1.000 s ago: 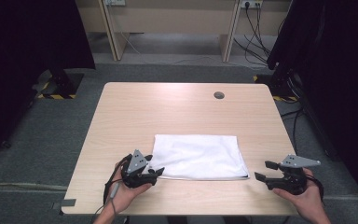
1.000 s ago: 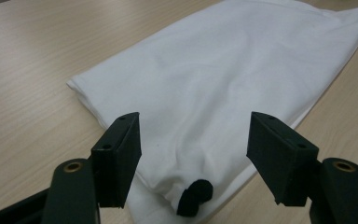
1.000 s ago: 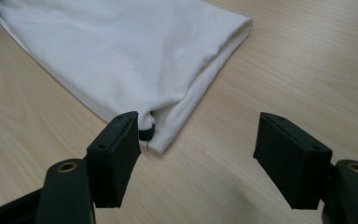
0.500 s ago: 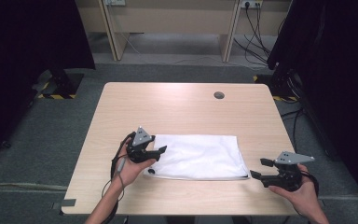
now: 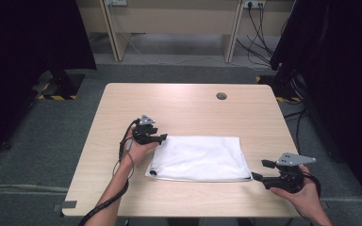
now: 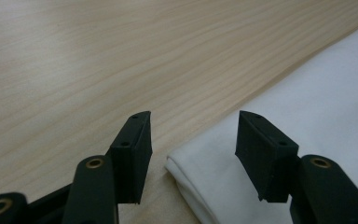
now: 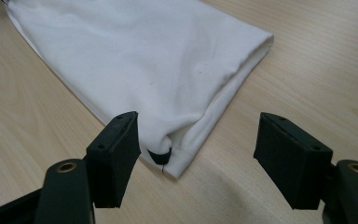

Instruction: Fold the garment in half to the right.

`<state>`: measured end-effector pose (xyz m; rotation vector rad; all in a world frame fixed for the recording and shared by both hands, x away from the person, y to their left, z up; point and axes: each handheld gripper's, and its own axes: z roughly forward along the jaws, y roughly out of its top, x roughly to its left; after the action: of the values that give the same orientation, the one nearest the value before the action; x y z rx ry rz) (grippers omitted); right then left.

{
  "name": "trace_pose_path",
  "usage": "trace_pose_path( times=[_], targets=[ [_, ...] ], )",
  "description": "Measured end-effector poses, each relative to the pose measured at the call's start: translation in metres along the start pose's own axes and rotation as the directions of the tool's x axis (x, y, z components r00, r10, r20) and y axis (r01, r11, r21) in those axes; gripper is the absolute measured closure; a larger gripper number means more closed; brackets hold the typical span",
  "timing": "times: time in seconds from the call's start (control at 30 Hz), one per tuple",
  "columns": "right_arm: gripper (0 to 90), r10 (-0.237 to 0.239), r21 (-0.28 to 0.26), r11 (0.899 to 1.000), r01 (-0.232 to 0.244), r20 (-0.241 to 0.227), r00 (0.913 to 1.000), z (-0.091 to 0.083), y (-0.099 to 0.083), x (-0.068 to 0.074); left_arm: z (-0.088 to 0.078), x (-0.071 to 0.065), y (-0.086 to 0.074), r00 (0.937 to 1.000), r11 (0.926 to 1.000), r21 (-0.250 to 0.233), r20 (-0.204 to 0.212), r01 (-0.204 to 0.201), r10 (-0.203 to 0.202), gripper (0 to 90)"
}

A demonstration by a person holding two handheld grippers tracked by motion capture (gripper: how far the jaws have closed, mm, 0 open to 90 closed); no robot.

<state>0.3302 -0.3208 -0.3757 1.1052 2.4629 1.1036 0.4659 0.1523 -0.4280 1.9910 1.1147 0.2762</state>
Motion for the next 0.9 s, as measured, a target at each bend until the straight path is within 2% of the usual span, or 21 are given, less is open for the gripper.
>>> trace_pose_path(
  times=[0.1,0.17,0.23,0.43,0.5,0.63,0.77,0.9],
  targets=[
    [30.9,-0.002,0.002,1.0,0.002,0.0,1.0,0.0,0.0,0.0,0.004,0.003,0.0,0.9999,0.9997,0.021,-0.001,0.013,-0.013,45.5],
    [30.9,-0.001,0.002,1.0,0.001,0.001,1.0,-0.001,0.0,-0.001,0.005,0.006,-0.002,0.9995,0.9991,0.034,-0.018,0.024,-0.024,45.7],
    [31.0,-0.003,-0.001,1.0,0.003,0.0,1.0,-0.001,0.001,-0.001,0.006,0.009,-0.005,0.9988,0.9981,0.041,-0.019,0.046,-0.045,45.7],
    [31.0,-0.009,0.005,1.0,0.009,-0.004,0.9999,0.0,0.002,0.0,0.006,0.008,-0.01,0.9996,0.9989,0.039,-0.013,0.025,-0.025,49.9],
    [31.0,-0.015,0.006,1.0,0.015,-0.004,0.9999,0.001,0.003,0.001,0.006,0.006,-0.01,0.9999,0.9994,0.033,-0.008,0.009,-0.009,54.0],
    [31.3,-0.028,0.007,1.0,0.029,-0.01,0.9995,0.003,0.008,0.005,0.007,-0.002,-0.011,0.9998,0.9992,0.036,-0.008,-0.019,0.02,70.1],
    [31.6,-0.051,0.01,0.999,0.051,-0.021,0.9985,0.008,0.016,0.011,0.007,-0.005,-0.013,1.0,0.9996,0.027,0.005,-0.003,0.002,82.1],
    [32.0,-0.09,0.011,0.996,0.091,-0.04,0.9951,0.017,0.03,0.022,0.007,-0.006,-0.012,0.9999,0.9993,0.033,0.0,0.016,-0.016,84.6]
  ],
)
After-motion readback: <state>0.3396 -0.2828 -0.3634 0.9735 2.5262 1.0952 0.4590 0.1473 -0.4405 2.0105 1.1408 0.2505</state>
